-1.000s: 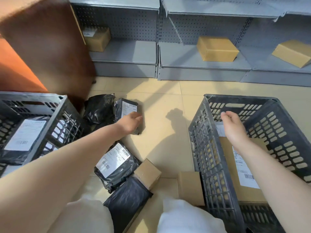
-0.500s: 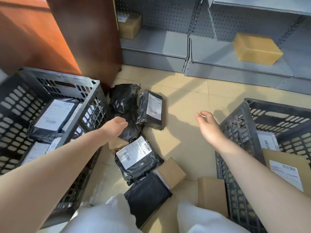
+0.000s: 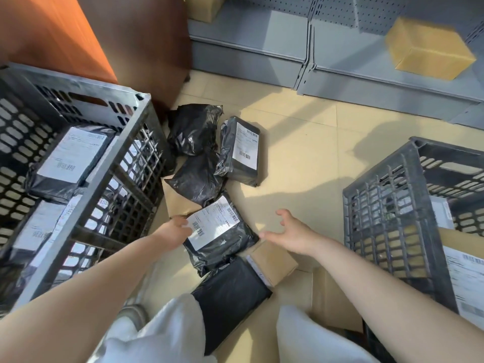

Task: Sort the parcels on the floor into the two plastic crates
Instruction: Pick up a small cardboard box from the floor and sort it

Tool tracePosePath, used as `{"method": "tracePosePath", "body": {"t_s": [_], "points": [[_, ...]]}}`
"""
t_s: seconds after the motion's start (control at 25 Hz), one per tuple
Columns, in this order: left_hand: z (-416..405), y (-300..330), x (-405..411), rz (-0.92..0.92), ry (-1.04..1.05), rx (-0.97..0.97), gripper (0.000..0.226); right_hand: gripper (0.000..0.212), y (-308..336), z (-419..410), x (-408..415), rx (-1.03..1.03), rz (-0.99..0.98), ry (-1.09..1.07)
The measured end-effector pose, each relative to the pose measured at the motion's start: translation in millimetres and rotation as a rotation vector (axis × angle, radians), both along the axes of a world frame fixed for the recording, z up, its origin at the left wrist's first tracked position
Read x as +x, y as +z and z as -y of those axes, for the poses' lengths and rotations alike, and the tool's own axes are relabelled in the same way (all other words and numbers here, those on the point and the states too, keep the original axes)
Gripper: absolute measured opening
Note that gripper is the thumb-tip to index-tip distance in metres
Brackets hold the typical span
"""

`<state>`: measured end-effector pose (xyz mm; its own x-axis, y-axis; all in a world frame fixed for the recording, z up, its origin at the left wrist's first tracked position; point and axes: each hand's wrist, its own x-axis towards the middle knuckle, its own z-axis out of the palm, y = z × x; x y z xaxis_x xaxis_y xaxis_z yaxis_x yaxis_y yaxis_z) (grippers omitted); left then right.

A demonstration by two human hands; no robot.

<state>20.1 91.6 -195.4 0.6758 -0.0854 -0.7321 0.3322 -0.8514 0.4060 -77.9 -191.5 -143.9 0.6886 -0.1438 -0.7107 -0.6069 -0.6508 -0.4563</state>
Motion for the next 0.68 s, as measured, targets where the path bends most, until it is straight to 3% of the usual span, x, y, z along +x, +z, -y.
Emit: {"method": "tracePosePath", "body": {"t_s": [0.12,0.36,0.68], "points": [[4.2,-2.9,-5.6,-0.025,-0.054,0.010,0.050,0.110,-8.9,-15.8,-9.6,-0.071,-0.043,0.150],[18.1,-3.7,-10.5,-0.019,-0.131,-0.007,0.048,0.101,-23.5,-33.7,-21.6,-0.251,-0.026,0.320],[30.3,4.0,-13.5,-0.011,-0.149,-0.058,0.047,0.081,-20.2,-12.7,-17.0,-0.222,0.024,0.066]]}}
